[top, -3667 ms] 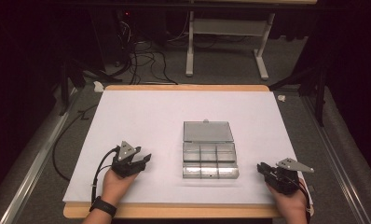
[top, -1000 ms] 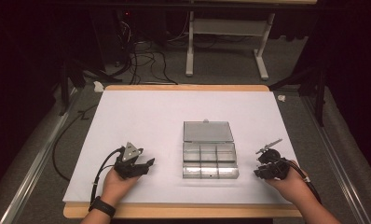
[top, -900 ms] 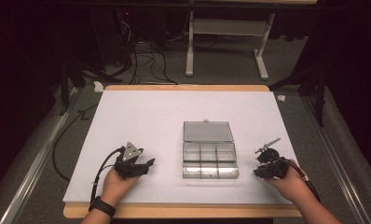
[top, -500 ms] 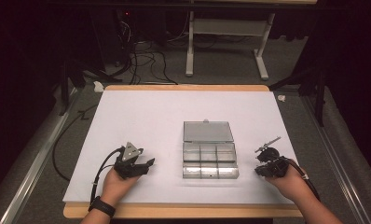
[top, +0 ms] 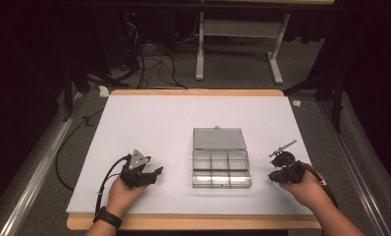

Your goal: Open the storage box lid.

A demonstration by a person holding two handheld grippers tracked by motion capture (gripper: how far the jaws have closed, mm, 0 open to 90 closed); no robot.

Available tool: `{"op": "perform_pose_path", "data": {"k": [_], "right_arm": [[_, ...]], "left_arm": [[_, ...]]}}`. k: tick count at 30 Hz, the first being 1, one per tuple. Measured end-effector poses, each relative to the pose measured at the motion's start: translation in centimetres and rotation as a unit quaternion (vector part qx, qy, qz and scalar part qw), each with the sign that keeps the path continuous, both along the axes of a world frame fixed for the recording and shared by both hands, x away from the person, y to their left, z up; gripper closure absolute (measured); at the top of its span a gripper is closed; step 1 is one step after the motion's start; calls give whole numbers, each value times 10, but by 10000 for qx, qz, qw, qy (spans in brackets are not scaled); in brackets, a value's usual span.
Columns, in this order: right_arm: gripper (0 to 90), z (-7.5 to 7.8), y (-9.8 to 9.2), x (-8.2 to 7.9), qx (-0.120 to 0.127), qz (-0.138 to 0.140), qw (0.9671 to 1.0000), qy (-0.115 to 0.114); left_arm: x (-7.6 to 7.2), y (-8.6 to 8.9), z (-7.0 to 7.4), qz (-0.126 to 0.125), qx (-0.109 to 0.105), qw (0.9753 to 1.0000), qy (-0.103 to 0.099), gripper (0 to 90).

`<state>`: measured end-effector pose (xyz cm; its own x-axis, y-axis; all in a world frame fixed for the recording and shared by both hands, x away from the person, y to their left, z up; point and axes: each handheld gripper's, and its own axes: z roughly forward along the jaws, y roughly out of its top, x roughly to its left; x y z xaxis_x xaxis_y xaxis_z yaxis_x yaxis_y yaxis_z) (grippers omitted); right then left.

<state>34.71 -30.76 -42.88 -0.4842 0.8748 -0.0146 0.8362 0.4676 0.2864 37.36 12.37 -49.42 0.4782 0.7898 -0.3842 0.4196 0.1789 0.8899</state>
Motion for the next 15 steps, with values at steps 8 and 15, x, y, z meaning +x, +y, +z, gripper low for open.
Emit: {"op": "perform_pose_path", "data": {"k": [8, 15], "right_arm": [[774, -8, 9, 7, -61, 117, 9997, 197], [856, -11, 13, 12, -182, 162, 9994, 263]], "left_arm": [[0, 0, 0, -5, -21, 10000, -5, 367], [0, 1, 0, -20, 4, 10000, 33, 367]]}}
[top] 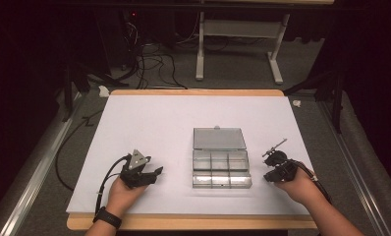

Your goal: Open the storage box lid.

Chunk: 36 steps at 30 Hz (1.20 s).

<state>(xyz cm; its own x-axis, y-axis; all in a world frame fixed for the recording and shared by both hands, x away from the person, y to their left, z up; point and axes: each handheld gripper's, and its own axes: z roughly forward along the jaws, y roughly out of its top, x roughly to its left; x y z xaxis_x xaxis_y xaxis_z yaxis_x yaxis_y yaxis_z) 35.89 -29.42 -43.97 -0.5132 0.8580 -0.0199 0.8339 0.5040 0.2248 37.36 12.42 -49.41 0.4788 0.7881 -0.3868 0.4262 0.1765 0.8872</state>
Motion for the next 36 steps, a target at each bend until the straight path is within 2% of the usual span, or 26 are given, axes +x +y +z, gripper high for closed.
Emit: {"op": "perform_pose_path", "data": {"k": [1, 5, 11, 17, 36], "right_arm": [[859, 0, 1, 0, -64, 64, 10000, -14], [864, 1, 2, -1, -46, 68, 10000, 2], [864, 7, 2, -3, 53, 29, 10000, -34], [863, 16, 2, -6, 116, 146, 9998, -41], [866, 44, 29, -10, 144, 515, 9986, -48]], "left_arm": [[0, 0, 0, -2, 1, 10000, -1, 367], [0, 0, 0, 0, 0, 10000, -5, 367], [0, 0, 0, 1, 0, 10000, -1, 367], [0, 0, 0, 2, 10, 10000, -21, 367], [0, 0, 0, -3, 17, 10000, -31, 366]]}}
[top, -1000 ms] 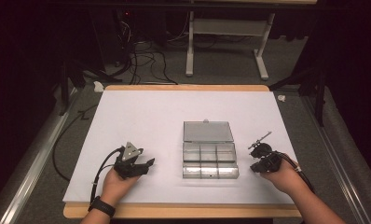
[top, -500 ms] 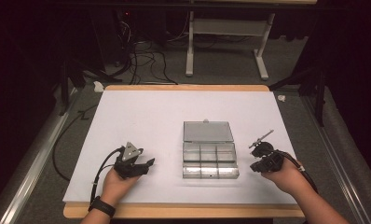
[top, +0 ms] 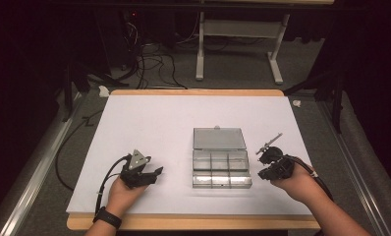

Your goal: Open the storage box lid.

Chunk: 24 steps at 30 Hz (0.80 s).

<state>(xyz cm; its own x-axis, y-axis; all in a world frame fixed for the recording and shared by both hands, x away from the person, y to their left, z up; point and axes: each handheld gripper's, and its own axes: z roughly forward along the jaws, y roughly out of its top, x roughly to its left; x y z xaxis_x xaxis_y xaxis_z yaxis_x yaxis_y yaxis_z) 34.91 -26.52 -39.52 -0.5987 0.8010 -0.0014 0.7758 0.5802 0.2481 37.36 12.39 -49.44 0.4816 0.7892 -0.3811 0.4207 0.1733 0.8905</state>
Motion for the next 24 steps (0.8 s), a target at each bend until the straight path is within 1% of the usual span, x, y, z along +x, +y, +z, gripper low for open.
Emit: {"op": "perform_pose_path", "data": {"k": [5, 6, 7, 8, 10, 11, 13, 15, 18, 20, 21, 22, 23, 24], "right_arm": [[867, 5, 6, 0, 3, 63, 10000, -33], [868, 8, 10, 1, 10, 107, 9999, -32], [868, 9, 11, 1, -1, 138, 9999, -44], [869, 9, 14, 1, 10, 142, 9999, -35], [871, 10, 17, 2, -24, 237, 9997, -59], [871, 10, 17, 2, -24, 237, 9997, -59], [872, 13, 23, 2, -3, 267, 9996, -61], [872, 13, 24, 3, -6, 313, 9995, -69], [872, 16, 33, 4, -7, 404, 9991, -103], [872, 17, 35, 4, 7, 365, 9993, -69], [872, 17, 37, 4, -12, 434, 9990, -81], [872, 17, 42, 5, 0, 446, 9990, -59], [872, 17, 42, 5, 0, 446, 9990, -59], [872, 16, 46, 6, -13, 529, 9986, -61]], "left_arm": [[0, 0, 0, -4, -5, 10000, 5, 366], [0, 0, 0, -13, 23, 10000, 15, 367], [0, 0, 0, 2, -31, 10000, 15, 366], [0, 0, 0, 2, -31, 10000, 15, 366], [0, 0, 0, -7, -8, 10000, 24, 366], [0, 0, 0, -9, -5, 10000, 22, 366], [0, 0, 0, -10, -5, 10000, 21, 366], [0, 0, 0, -9, -12, 10000, 23, 366], [0, 1, 0, -15, -12, 10000, 31, 366], [0, 1, 0, -17, -13, 10000, 29, 366], [0, 0, 0, -18, -13, 10000, 28, 366], [0, 1, 0, -19, -15, 10000, 31, 366], [0, 1, 0, -19, -15, 10000, 31, 366], [0, 0, 0, -13, -37, 10000, 29, 366]]}}
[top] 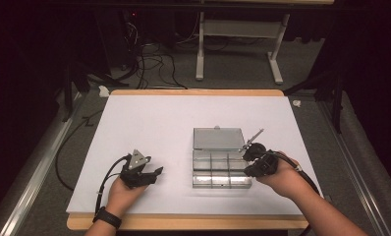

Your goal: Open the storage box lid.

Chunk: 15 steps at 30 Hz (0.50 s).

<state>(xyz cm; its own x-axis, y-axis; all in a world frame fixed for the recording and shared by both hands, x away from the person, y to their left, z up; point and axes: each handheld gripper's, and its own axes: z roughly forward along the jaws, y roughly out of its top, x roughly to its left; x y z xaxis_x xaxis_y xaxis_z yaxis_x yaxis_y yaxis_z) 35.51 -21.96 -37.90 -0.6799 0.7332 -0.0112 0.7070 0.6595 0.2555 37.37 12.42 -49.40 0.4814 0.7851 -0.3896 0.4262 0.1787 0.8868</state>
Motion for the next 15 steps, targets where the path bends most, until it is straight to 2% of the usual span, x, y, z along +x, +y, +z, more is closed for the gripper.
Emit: {"op": "perform_pose_path", "data": {"k": [15], "right_arm": [[871, -15, 29, 5, -6, 390, 9992, 104]], "left_arm": [[0, 0, 0, -7, -17, 10000, 17, 365]]}}
